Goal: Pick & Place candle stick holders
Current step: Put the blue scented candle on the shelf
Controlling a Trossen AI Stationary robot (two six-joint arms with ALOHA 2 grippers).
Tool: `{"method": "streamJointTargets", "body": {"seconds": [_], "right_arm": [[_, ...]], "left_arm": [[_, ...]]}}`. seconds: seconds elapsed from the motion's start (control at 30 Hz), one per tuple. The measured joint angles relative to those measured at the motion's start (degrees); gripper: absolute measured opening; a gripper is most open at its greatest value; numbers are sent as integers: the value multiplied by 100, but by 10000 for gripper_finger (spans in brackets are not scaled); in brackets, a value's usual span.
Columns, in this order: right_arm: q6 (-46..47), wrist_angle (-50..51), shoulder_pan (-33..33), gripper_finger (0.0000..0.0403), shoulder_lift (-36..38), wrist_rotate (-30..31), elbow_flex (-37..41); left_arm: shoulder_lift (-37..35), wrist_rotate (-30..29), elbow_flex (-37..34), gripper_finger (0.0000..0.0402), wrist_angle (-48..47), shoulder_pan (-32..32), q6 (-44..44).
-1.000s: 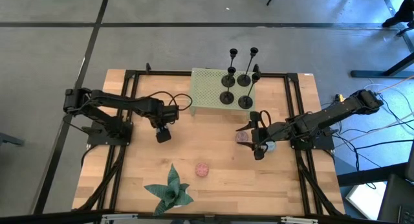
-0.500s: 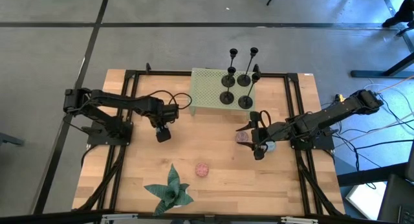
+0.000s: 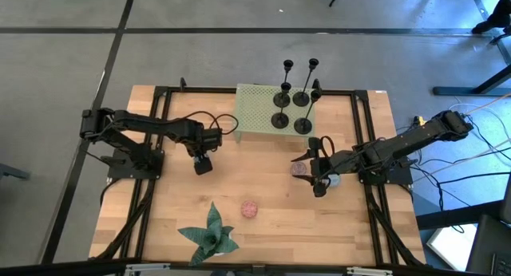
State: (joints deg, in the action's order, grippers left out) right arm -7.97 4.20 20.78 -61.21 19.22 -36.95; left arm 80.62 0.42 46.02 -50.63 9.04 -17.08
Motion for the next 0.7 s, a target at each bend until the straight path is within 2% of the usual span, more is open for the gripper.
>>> {"method": "streamJointTargets", "body": {"seconds": [0.47, 0.7], "right_arm": [[0, -1, 2, 232, 0, -2, 0], [-2, 1, 2, 232, 0, -435, 0]], "left_arm": [[-4, 776, 11, 291, 9, 53, 34], [1, 639, 11, 312, 9, 55, -12]]}}
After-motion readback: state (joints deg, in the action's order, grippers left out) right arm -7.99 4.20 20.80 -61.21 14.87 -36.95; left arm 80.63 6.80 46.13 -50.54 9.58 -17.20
